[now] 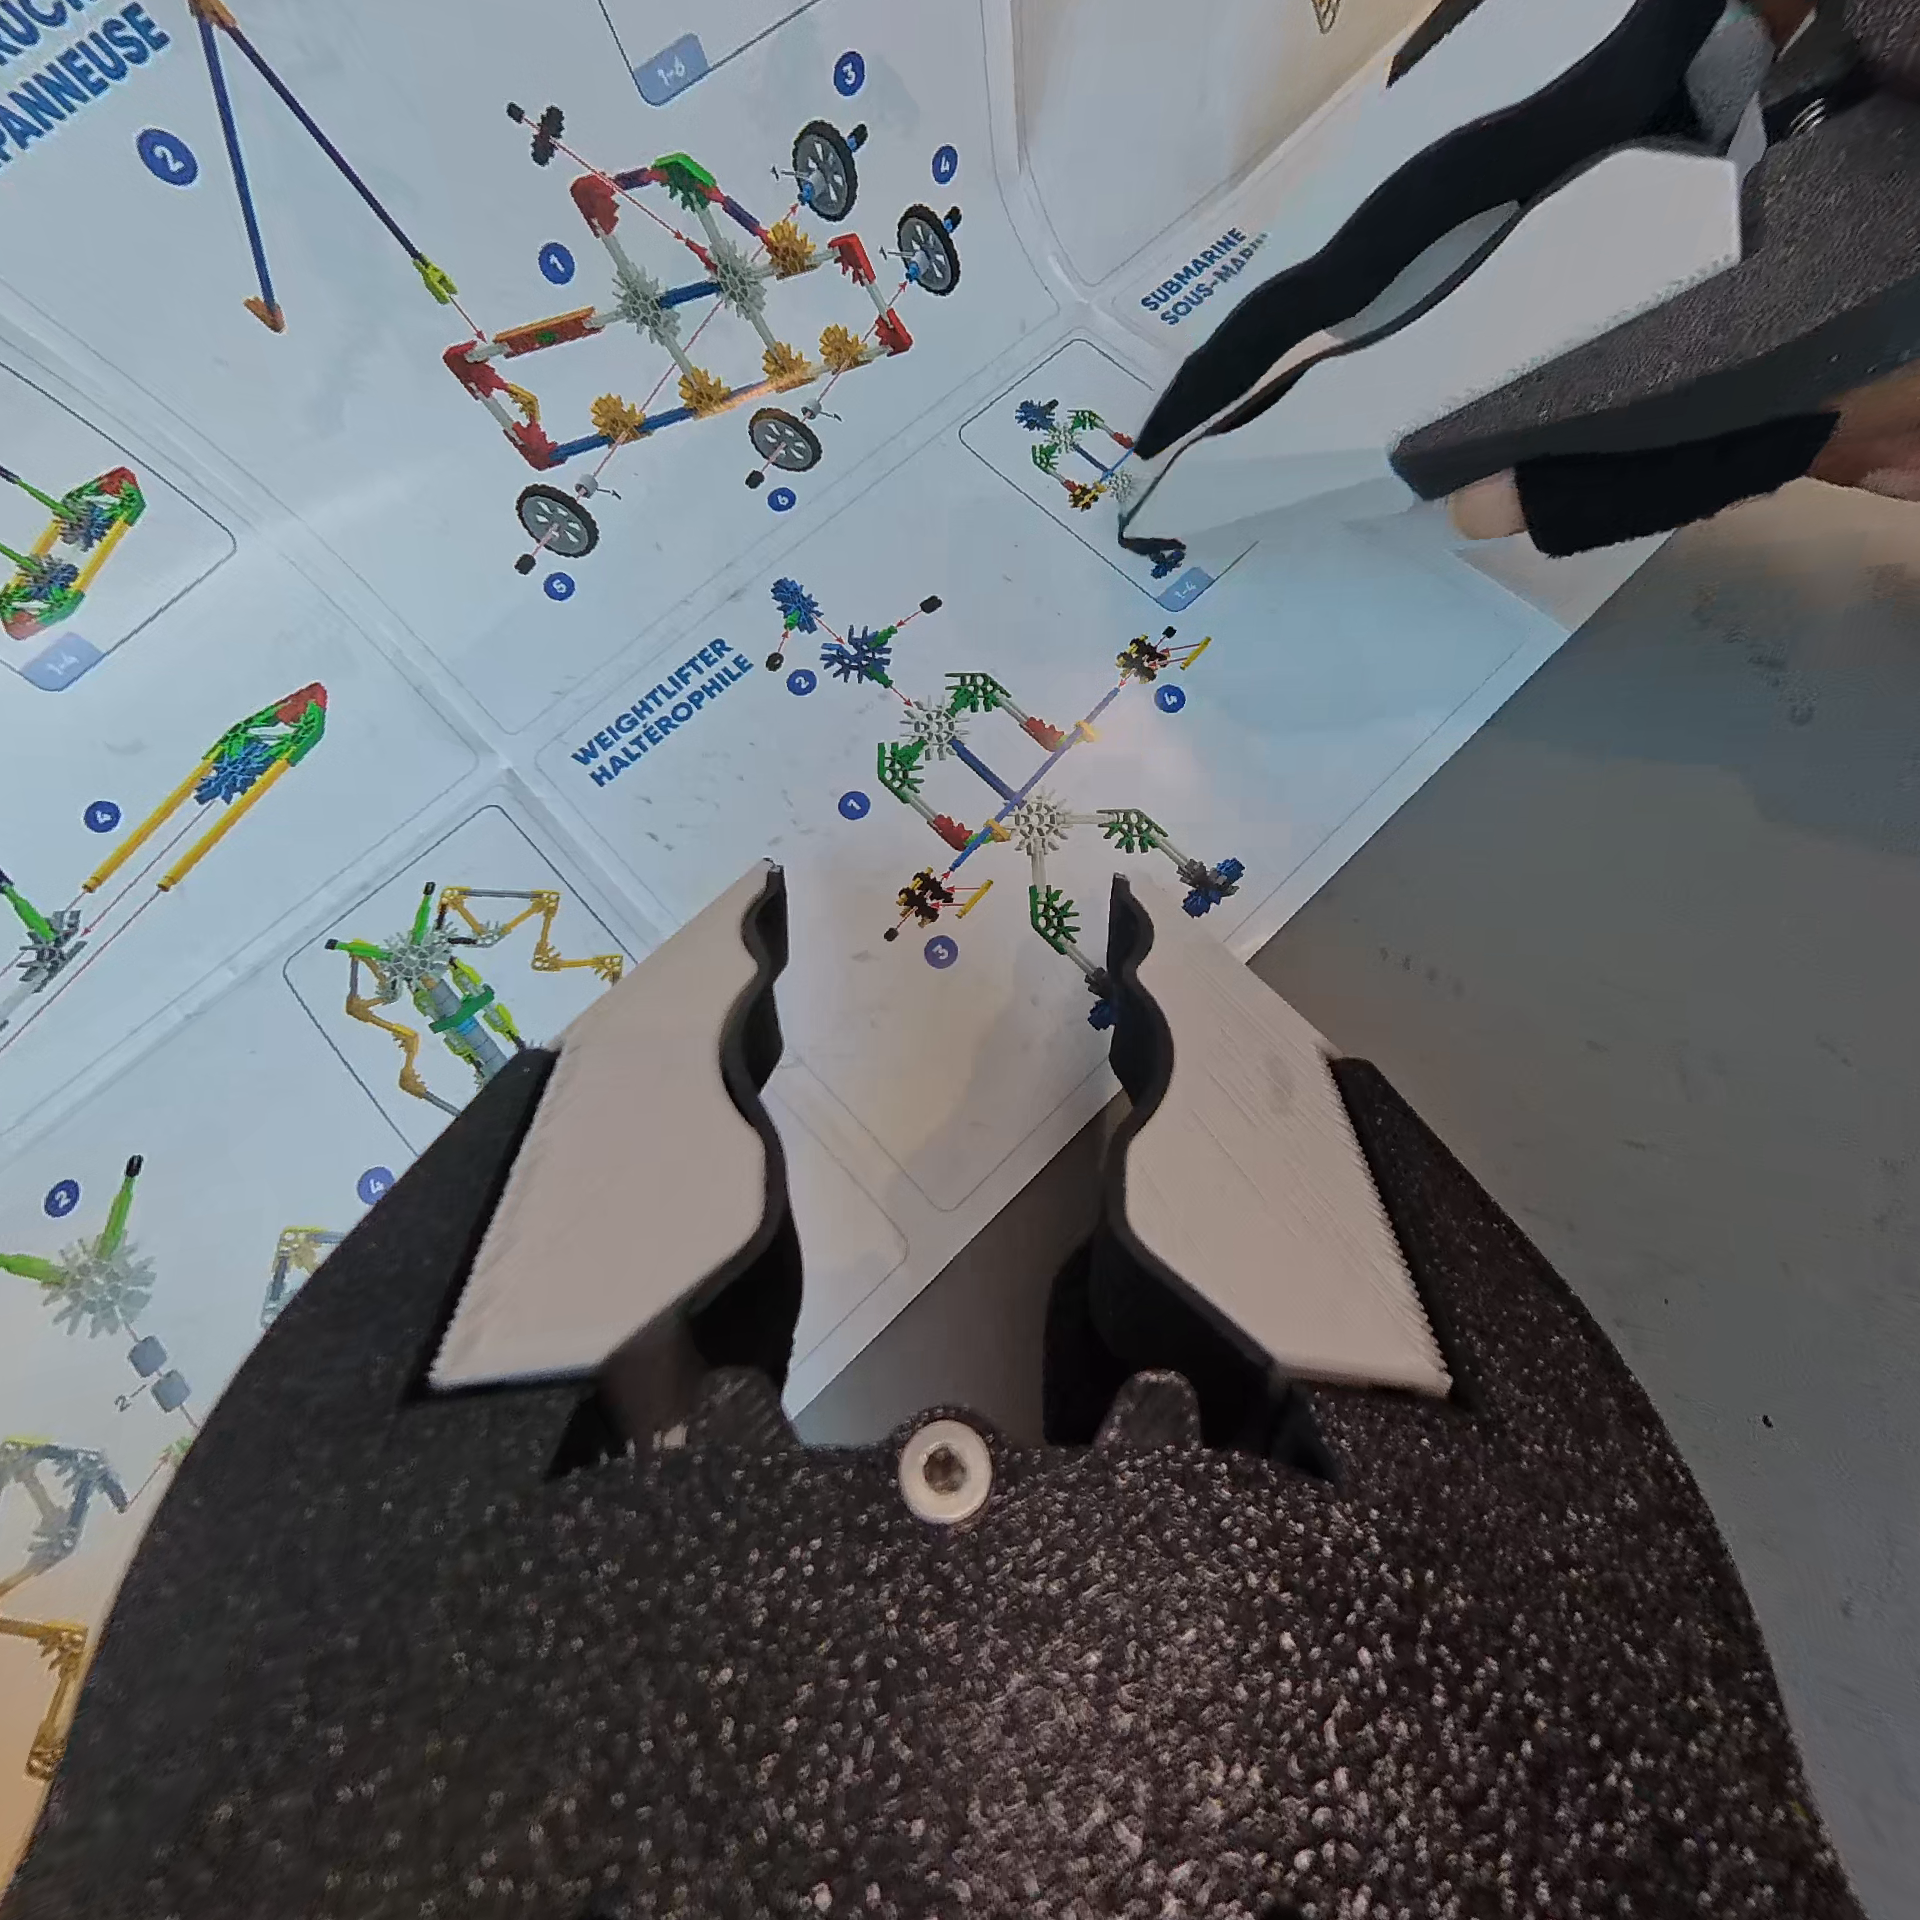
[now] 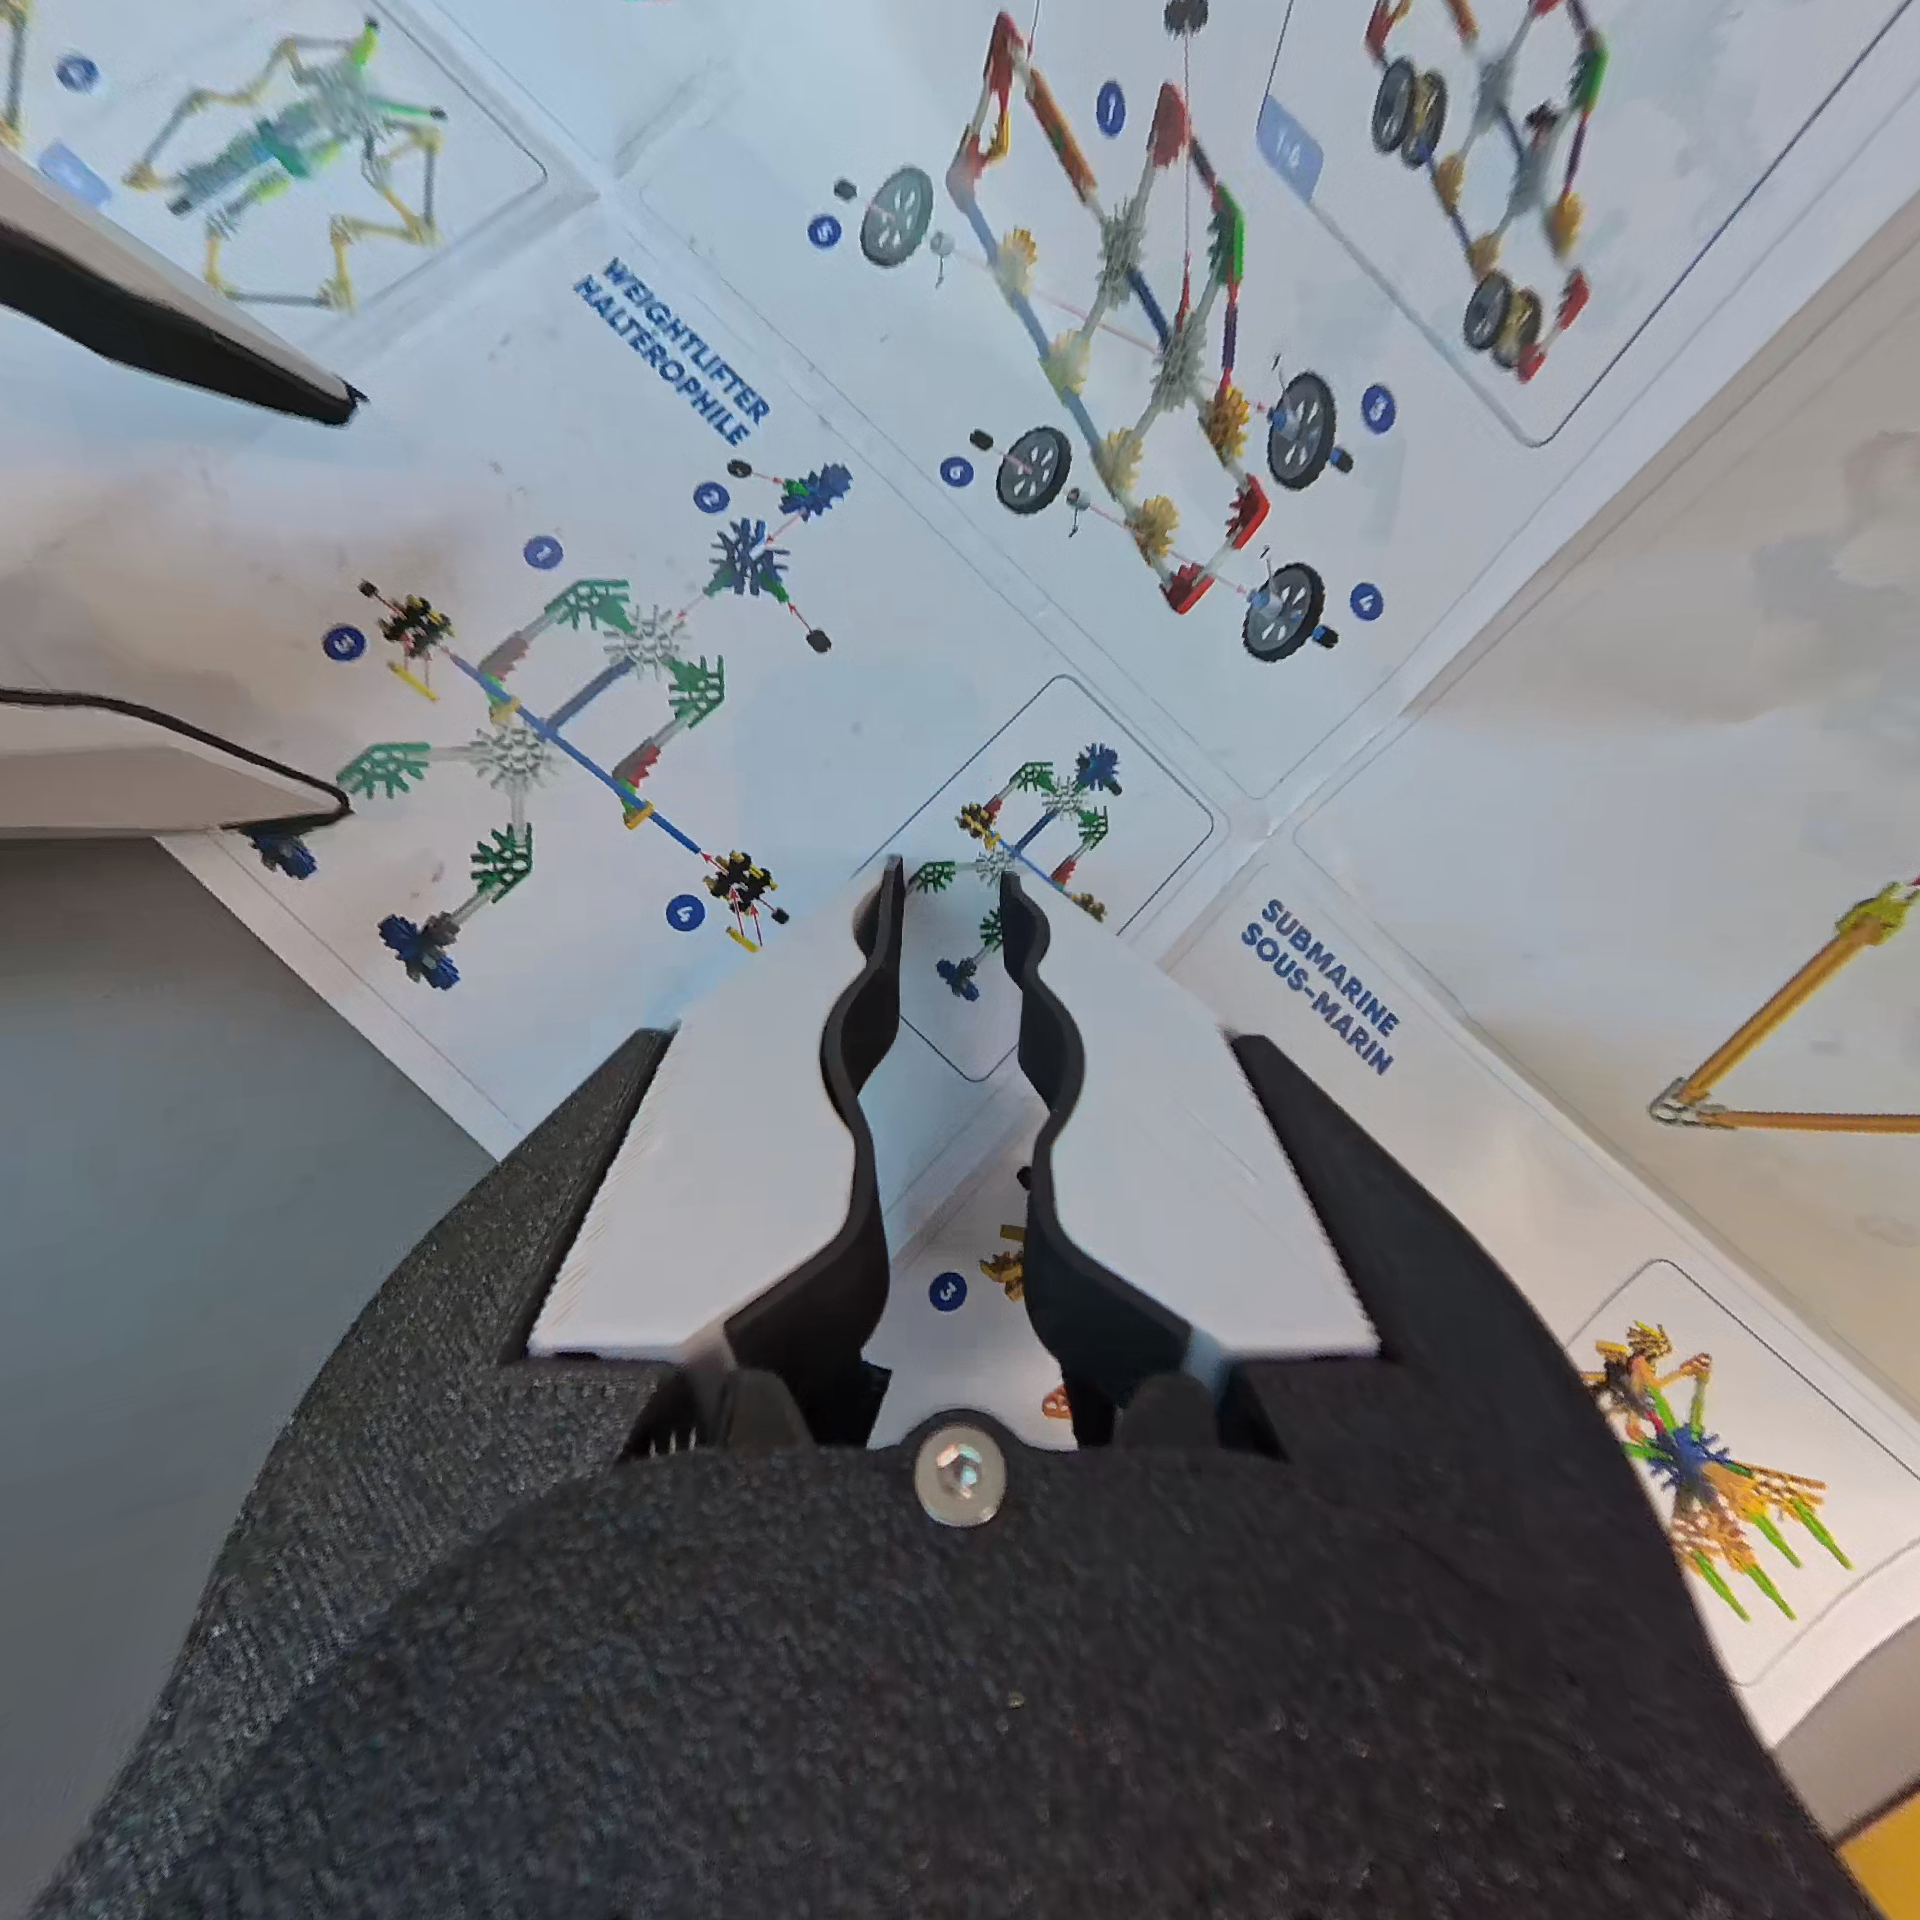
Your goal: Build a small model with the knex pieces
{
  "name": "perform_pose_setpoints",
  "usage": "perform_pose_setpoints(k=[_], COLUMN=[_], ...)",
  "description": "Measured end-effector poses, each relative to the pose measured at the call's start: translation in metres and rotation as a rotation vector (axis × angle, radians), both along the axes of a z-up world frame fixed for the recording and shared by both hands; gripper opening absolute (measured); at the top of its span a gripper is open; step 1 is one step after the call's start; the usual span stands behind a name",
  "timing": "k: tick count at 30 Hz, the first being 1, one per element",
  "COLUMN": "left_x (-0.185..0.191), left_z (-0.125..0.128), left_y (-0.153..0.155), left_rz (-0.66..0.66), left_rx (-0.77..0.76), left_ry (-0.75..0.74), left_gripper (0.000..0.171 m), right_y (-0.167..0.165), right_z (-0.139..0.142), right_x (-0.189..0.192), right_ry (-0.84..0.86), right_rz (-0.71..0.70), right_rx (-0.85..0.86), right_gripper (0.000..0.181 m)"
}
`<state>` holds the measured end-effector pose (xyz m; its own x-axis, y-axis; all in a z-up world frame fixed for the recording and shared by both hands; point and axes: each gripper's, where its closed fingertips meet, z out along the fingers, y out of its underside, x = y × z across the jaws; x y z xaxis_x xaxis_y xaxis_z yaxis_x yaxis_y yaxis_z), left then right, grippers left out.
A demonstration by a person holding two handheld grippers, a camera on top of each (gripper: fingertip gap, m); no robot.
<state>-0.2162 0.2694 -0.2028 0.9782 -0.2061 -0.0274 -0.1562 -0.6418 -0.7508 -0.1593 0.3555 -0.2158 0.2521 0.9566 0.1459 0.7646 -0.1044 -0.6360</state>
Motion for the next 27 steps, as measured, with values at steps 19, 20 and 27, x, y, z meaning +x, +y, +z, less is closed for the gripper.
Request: perform_pose_setpoints(k=[19, 20, 27], left_x=[-0.005, -0.005, -0.007], left_z=[-0.002, -0.002, -0.002], left_y=[-0.001, -0.001, -0.002], left_rz=[0.008, 0.009, 0.011], left_rx=[-0.006, -0.007, -0.007], left_ry=[-0.014, -0.014, -0.010], left_gripper=[0.060, 0.060, 0.060], right_y=[-0.038, -0.047, -0.072], right_z=[0.020, 0.021, -0.001], right_x=[-0.020, -0.023, -0.024], right_ry=[0.112, 0.117, 0.014], right_rz=[0.147, 0.178, 0.280], right_rx=[-0.057, -0.071, -0.082], right_gripper=[0.006, 0.006, 0.006])
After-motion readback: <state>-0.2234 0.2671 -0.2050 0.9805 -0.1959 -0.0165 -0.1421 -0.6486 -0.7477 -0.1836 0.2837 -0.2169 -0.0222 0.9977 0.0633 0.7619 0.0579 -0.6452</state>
